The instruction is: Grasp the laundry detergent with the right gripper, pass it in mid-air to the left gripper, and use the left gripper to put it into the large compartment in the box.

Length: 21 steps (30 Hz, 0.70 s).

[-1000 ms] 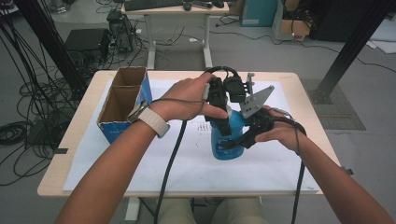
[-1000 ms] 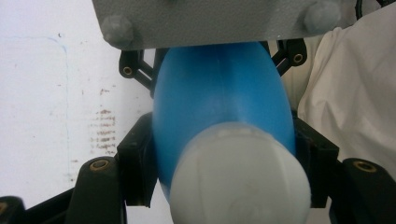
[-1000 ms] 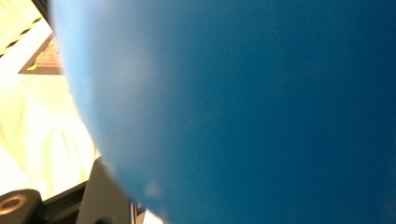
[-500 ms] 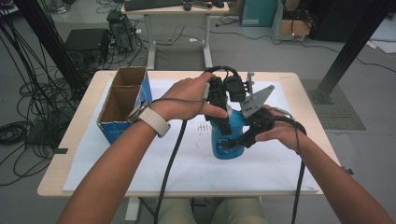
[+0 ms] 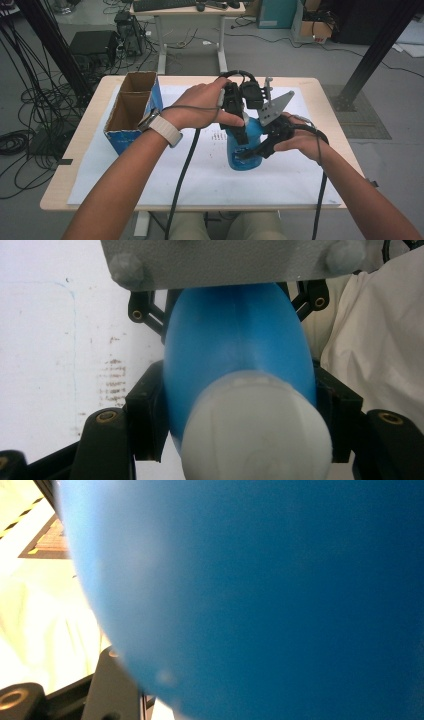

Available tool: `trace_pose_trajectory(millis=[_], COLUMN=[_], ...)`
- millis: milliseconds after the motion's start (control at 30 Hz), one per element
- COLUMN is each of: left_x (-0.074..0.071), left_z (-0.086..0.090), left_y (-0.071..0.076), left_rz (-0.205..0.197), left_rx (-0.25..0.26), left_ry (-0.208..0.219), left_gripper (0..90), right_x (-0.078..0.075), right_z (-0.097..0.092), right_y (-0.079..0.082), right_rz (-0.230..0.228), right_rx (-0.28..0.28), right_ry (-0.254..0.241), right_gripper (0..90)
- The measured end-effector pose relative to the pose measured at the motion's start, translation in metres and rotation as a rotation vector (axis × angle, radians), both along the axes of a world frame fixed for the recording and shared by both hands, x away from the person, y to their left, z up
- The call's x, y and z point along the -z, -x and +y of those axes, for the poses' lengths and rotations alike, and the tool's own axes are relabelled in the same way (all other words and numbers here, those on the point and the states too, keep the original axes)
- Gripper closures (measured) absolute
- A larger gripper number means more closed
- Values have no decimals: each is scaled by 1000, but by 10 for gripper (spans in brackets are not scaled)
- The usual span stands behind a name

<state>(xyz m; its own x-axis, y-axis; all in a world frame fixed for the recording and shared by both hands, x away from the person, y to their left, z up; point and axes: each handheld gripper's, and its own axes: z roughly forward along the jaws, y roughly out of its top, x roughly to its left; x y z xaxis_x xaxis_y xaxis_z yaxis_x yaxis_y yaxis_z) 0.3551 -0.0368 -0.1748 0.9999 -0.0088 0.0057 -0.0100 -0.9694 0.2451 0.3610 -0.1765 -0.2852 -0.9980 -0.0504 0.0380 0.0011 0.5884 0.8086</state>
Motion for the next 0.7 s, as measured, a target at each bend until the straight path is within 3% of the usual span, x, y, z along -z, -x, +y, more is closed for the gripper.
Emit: trace_pose_trajectory(millis=[700], left_x=[1], left_z=[1], left_y=[-1], left_rz=[6], left_rx=[0], left_ry=[6], left_gripper=[369], right_x=[0], right_z=[0], right_y=[0], right_rz=[-2], right_rx=[-3], right_ry=[-1], right_gripper=[430])
